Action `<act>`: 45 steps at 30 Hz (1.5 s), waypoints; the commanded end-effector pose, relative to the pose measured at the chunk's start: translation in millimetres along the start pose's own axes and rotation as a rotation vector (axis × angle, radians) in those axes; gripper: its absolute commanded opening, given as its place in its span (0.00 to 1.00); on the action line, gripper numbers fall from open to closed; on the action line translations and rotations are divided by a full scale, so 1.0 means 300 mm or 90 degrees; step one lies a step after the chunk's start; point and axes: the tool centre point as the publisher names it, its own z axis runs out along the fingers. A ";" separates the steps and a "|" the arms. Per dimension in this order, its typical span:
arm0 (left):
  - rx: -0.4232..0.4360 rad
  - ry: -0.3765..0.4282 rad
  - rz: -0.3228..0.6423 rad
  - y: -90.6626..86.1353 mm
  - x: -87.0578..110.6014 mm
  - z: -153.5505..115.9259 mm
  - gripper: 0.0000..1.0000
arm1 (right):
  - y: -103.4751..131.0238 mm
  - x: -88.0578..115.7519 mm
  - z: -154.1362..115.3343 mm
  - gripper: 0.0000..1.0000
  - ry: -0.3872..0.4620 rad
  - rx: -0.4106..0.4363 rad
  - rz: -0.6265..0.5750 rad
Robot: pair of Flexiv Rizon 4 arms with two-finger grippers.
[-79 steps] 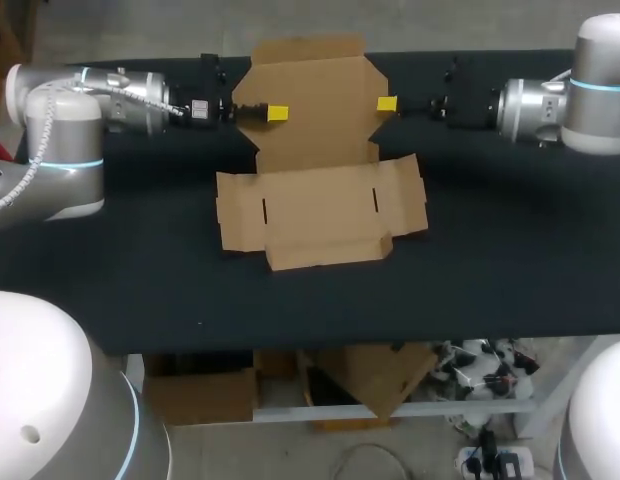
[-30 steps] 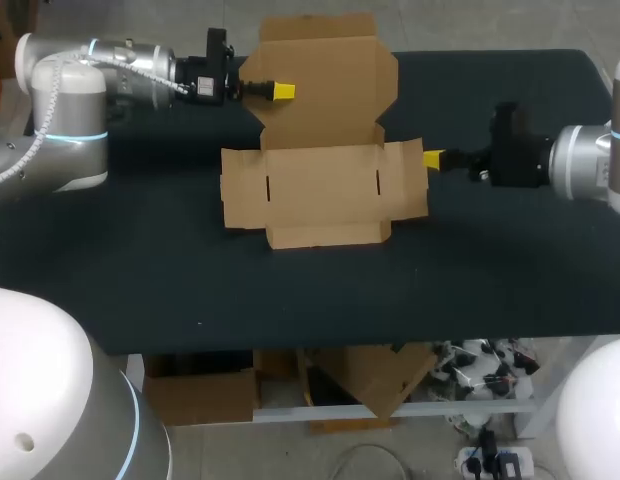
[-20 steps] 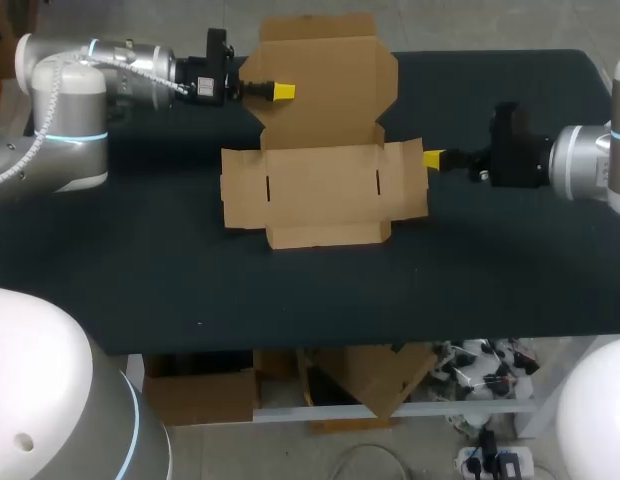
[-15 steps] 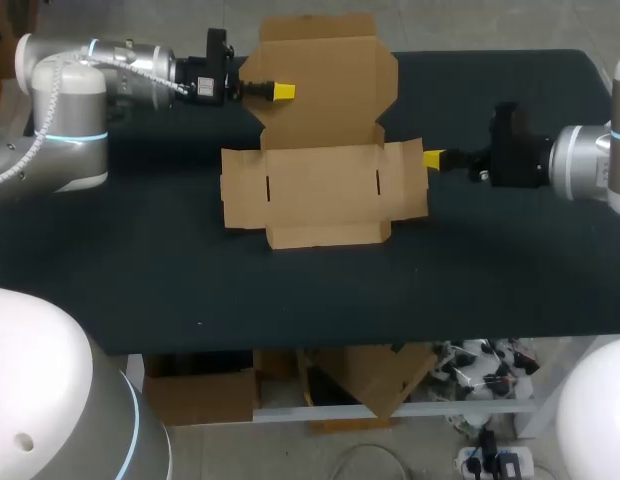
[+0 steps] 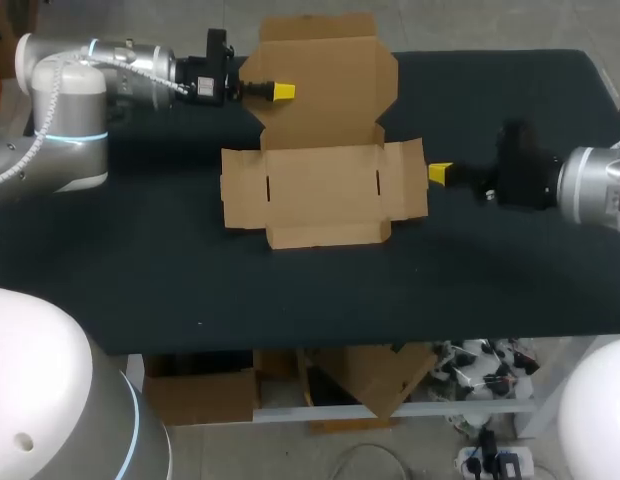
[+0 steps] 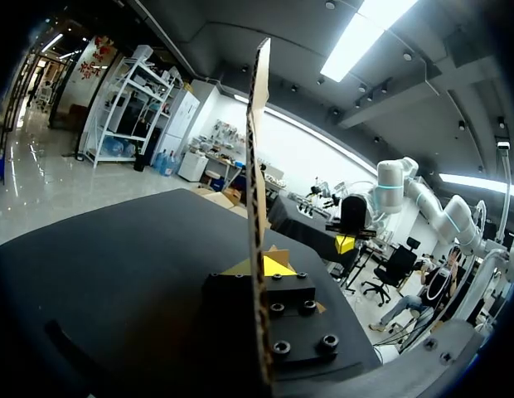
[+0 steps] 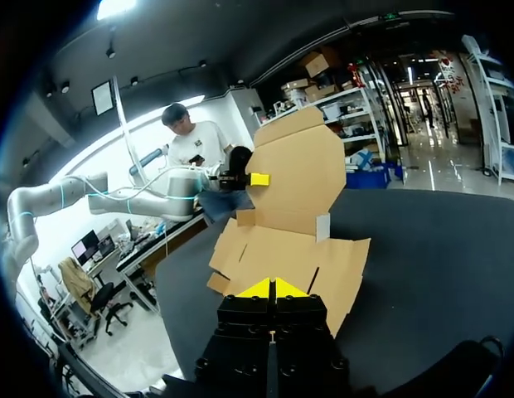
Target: Assemble the packaging by folding the flat box into shape, placing the metal phone stand inside, and closing the box properly
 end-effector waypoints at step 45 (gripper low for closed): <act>0.020 -0.077 0.126 -0.094 0.330 0.037 0.00 | -0.197 0.163 0.080 0.00 -0.027 0.013 -0.048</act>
